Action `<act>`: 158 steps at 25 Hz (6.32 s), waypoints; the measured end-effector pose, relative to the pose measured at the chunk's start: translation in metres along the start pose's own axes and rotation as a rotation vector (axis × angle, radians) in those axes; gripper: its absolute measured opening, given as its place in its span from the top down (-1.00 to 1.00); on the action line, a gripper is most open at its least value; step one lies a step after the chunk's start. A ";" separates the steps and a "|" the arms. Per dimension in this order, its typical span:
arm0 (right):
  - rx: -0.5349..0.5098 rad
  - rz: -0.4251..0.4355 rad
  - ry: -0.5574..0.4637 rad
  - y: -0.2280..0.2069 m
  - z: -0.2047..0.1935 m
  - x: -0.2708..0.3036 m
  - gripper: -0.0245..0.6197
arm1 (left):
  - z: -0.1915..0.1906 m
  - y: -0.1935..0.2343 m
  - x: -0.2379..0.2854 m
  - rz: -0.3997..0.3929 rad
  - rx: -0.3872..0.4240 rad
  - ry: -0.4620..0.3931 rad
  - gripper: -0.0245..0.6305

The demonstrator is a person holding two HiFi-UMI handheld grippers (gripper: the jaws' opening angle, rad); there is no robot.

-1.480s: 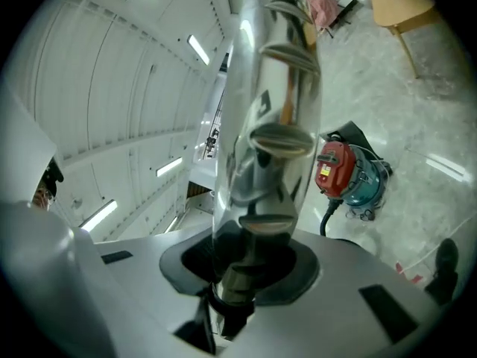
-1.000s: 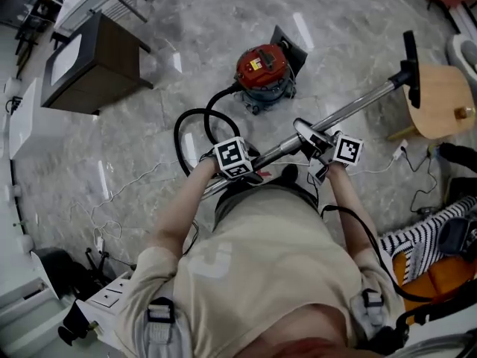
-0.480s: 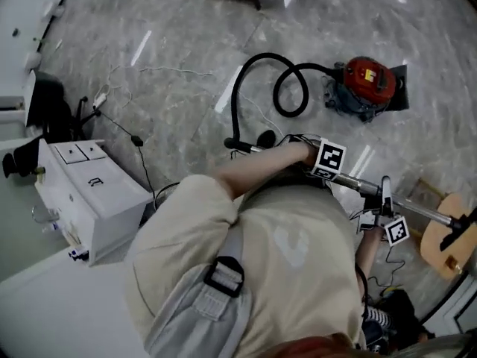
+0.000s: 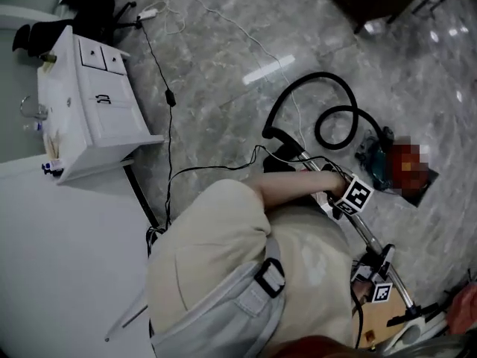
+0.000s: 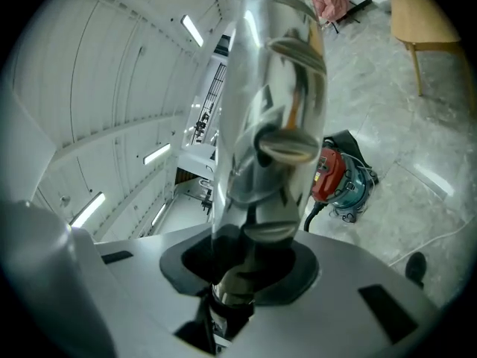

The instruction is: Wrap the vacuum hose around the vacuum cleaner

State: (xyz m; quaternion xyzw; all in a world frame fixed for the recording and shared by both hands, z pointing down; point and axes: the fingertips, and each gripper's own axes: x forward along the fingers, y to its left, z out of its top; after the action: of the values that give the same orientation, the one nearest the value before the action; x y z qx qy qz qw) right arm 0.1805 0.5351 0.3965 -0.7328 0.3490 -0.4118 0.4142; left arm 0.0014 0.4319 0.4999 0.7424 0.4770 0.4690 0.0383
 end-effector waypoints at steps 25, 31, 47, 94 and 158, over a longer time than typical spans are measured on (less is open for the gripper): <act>-0.107 0.239 0.049 -0.066 0.092 -0.035 0.61 | -0.046 0.004 0.068 0.213 -0.207 0.194 -0.15; -0.087 0.193 -0.017 -0.071 0.130 -0.019 0.61 | -0.021 0.040 0.073 0.139 -0.177 0.236 -0.14; -0.275 0.125 0.047 -0.001 0.217 0.130 0.62 | 0.051 0.152 0.054 0.158 -0.039 0.071 0.54; -0.237 0.172 0.252 -0.003 0.214 0.271 0.62 | 0.080 0.201 -0.038 0.113 -0.305 -0.212 0.13; -0.874 0.380 0.799 0.048 0.454 0.306 0.65 | 0.469 0.298 0.203 0.013 -0.142 -0.170 0.54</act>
State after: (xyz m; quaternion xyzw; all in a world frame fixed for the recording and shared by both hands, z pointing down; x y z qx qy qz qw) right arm 0.7049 0.3994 0.3055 -0.5490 0.7376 -0.3926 -0.0209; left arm 0.5666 0.6045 0.5234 0.7781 0.4325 0.4372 0.1282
